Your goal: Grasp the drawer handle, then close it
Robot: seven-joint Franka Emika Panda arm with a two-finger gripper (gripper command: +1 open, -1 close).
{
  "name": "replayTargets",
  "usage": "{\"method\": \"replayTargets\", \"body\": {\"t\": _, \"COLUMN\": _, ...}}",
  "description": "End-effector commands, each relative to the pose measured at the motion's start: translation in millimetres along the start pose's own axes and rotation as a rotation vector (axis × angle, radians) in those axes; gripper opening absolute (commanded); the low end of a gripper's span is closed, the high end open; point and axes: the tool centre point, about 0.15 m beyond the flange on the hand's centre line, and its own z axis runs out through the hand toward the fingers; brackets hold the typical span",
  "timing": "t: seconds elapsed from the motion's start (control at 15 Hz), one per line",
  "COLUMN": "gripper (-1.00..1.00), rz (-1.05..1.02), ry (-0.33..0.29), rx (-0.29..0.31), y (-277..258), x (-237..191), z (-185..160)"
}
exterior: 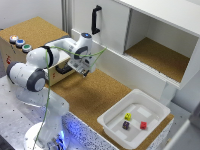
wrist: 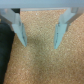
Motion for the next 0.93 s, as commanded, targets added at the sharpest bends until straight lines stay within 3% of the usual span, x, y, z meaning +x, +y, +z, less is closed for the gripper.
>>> {"method": "replayTargets", "body": {"t": 0.0, "gripper": -1.0, "rz": -0.015, "ry": 0.102, "rx": 0.014, "y": -25, "x": 0, "z": 22}}
{"method": "replayTargets", "body": {"t": 0.07, "gripper": -1.0, "rz": -0.036, "ry": 0.117, "rx": 0.002, "y": -32, "x": 2, "z": 24}}
{"method": "replayTargets", "body": {"t": 0.2, "gripper": -1.0, "rz": -0.078, "ry": 0.139, "rx": 0.034, "y": -50, "x": 3, "z": 30}}
{"method": "replayTargets", "body": {"t": 0.53, "gripper": -1.0, "rz": -0.111, "ry": 0.15, "rx": -0.008, "y": -97, "x": 2, "z": 30}}
{"method": "replayTargets", "body": {"t": 0.87, "gripper": -1.0, "rz": -0.043, "ry": 0.125, "rx": 0.017, "y": -153, "x": 10, "z": 32}}
